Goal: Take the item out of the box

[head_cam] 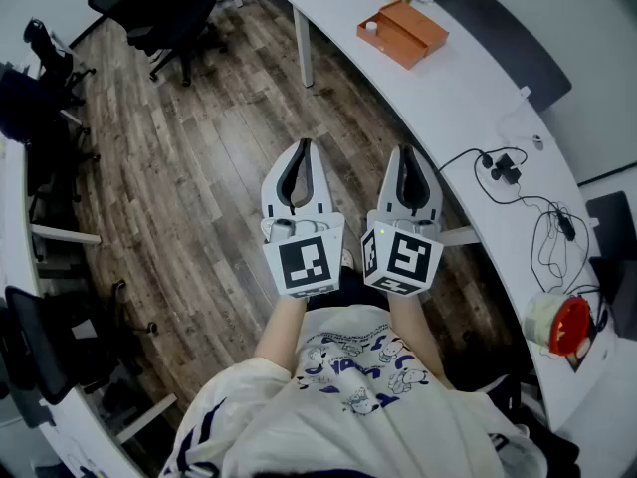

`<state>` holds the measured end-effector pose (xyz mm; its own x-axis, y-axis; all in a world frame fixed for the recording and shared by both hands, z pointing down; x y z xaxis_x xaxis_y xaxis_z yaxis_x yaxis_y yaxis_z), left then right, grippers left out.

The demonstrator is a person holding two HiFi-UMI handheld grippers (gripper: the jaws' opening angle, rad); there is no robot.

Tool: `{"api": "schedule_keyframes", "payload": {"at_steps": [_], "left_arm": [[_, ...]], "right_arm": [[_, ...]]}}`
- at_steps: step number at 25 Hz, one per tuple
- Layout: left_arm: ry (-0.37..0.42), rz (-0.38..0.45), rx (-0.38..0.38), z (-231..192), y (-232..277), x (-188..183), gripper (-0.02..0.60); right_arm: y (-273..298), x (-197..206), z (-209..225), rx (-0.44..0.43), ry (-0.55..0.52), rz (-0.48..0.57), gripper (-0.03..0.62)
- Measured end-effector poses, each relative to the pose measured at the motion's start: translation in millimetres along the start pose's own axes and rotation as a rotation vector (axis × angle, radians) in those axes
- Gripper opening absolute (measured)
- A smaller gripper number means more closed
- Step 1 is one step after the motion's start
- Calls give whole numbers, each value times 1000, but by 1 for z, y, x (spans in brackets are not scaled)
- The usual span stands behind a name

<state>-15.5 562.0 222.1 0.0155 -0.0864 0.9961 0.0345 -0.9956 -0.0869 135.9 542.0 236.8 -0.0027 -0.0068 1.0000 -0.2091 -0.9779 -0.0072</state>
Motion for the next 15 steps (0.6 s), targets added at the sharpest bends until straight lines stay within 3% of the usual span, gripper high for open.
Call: {"api": "schedule_keyframes", "payload": {"at_steps": [15], "left_arm": [[-2,-21,0,6,30,10,18]], "right_arm": [[30,9,12,-14,32,-19,54]]}}
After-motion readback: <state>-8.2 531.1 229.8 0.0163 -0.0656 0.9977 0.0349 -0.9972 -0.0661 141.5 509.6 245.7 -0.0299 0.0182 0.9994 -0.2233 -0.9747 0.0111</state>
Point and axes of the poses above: the fingertips, and each gripper's own axes: y forward along the fingers, z to its right, x out of its underside, the point moved 5 cm from there along -y, backward along the fingers
